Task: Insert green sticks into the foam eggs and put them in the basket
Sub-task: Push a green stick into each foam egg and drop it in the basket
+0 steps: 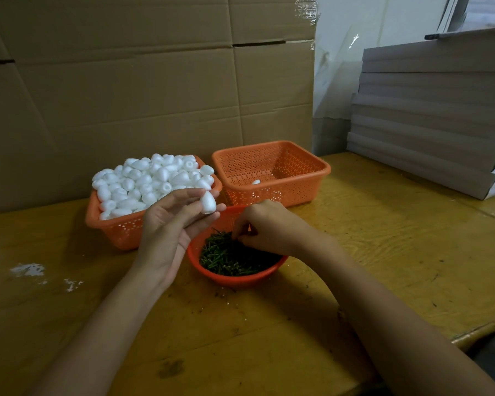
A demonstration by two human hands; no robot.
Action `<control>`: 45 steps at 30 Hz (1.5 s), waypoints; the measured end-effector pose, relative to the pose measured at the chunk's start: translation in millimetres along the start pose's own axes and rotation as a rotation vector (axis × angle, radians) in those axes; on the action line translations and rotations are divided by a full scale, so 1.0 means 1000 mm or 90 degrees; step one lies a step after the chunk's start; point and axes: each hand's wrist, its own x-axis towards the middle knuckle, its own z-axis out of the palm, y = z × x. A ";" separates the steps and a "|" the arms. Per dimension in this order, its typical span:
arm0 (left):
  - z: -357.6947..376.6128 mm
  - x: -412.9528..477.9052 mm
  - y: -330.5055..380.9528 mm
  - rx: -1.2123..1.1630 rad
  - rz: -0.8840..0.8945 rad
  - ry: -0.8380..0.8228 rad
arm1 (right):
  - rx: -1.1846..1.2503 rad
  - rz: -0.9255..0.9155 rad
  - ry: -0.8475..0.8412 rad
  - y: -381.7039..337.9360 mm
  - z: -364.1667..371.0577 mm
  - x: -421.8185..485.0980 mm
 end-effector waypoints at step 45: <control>0.000 -0.001 -0.002 0.091 0.040 -0.031 | 0.008 0.024 -0.027 -0.001 0.002 -0.002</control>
